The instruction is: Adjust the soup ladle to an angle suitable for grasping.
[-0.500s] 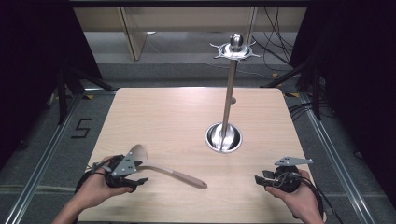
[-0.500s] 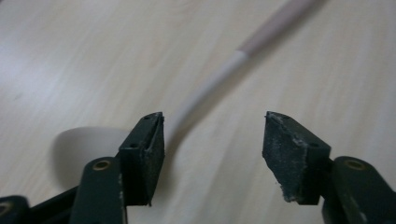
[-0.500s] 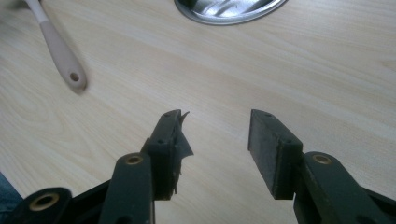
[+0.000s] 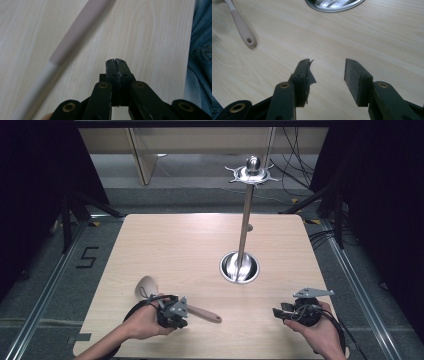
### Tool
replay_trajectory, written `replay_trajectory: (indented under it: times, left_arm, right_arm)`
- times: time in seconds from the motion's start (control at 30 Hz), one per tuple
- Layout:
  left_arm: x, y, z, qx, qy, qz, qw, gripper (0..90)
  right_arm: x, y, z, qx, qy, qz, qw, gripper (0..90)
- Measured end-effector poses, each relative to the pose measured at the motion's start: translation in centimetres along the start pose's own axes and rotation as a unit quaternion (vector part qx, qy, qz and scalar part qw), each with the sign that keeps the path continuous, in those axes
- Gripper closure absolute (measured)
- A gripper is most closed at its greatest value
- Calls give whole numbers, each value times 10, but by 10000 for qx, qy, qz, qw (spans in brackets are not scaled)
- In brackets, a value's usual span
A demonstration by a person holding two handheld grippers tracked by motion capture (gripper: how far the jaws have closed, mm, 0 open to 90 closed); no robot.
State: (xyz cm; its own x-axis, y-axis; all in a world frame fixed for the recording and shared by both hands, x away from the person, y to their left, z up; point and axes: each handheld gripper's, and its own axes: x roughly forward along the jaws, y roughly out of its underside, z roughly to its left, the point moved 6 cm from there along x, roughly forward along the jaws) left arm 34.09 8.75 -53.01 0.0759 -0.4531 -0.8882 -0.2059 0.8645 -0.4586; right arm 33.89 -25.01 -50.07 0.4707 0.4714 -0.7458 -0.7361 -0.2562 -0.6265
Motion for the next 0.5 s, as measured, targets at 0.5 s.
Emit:
replay_trajectory:
  times: [0.5]
  left_arm:
    - [21,-22,17,-186,-155,599,9979,895]
  right_arm:
    - [1,2,1,-51,-41,84,9999,557]
